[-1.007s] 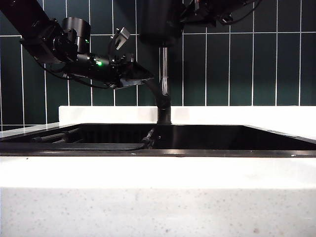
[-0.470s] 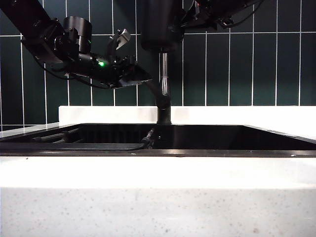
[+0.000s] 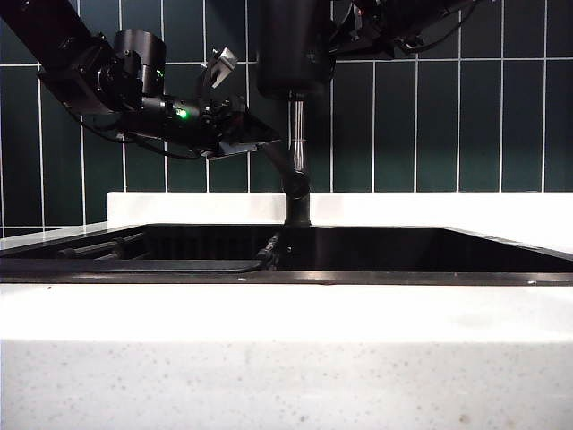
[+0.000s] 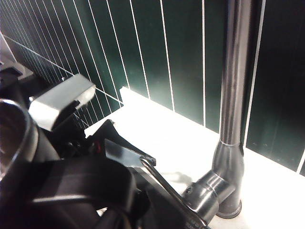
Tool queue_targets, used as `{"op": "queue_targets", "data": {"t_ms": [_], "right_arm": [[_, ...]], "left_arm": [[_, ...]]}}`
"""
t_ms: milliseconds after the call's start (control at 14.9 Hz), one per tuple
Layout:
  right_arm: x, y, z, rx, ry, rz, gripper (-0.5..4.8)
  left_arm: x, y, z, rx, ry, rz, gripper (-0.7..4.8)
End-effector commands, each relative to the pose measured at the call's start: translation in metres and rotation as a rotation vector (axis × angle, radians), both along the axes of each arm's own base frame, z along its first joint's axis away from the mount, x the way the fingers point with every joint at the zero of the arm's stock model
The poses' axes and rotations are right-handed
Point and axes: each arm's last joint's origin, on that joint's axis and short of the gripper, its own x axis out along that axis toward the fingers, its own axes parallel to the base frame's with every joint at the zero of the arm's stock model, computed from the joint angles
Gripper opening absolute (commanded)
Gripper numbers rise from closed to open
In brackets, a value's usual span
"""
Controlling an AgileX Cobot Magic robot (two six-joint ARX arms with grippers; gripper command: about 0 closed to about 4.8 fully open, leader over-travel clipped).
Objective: Pick up the mug next to the sink, go to the faucet to get some water, pour the water into the sink, and finally put the mug back to its place.
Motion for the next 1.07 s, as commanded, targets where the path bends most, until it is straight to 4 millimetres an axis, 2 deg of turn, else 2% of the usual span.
{"op": "queue_targets", "data": {"t_ms": [67, 672, 739, 806, 940, 1075], "right_arm": [[-0.002, 0.000, 0.010, 0.020, -0.048, 0.005, 0.21], [-0.002, 0.000, 0.010, 0.020, -0.048, 0.005, 0.21], [-0.002, 0.000, 0.010, 0.020, -0.047, 0.005, 0.21], [-0.002, 0.000, 0.010, 0.019, -0.046, 0.005, 0.21], [-0.002, 0.000, 0.009, 0.018, -0.042, 0.005, 0.21], [-0.002, 0.000, 0.009, 0.017, -0.038, 0.005, 0.21]], "left_arm": [[-0.001, -0.001, 0.005, -0.010, -0.019, -0.044, 2.46], [-0.001, -0.001, 0.005, -0.007, -0.024, -0.017, 2.46], [0.001, 0.000, 0.005, 0.002, -0.032, 0.029, 2.44], [0.004, 0.002, 0.005, 0.015, -0.037, 0.162, 2.21], [0.008, 0.006, 0.006, 0.027, -0.059, 0.390, 2.09], [0.010, 0.008, 0.011, 0.010, -0.105, 0.460, 2.09]]}}
